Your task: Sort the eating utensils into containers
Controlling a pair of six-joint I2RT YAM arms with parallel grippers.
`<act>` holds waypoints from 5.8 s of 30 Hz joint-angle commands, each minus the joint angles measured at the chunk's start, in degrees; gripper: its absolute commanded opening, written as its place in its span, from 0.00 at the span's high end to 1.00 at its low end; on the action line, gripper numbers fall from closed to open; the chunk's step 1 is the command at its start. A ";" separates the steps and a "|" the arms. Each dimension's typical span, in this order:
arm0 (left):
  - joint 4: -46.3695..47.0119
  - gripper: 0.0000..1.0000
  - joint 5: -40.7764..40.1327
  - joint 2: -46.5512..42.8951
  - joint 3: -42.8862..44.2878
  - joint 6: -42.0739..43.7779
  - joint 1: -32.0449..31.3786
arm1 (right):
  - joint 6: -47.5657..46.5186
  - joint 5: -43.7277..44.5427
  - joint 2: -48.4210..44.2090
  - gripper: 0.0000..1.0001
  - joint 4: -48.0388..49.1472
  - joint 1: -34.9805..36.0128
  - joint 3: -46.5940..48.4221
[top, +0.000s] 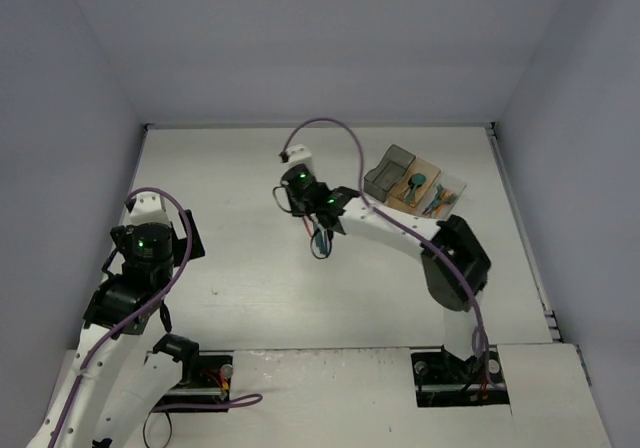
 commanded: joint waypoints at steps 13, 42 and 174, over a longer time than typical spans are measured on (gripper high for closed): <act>2.11 0.03 0.04 3.02 0.42 -0.55 -0.19 | 11.92 -5.83 -11.43 0.97 -3.64 -37.68 -9.88; 2.20 0.02 0.69 3.55 0.60 -0.29 -0.10 | 2.76 -2.05 -13.16 0.19 -4.84 -18.96 -9.51; 2.20 0.03 1.79 3.73 0.51 -0.29 -0.72 | -2.49 -7.44 1.42 0.48 6.46 -9.67 -9.08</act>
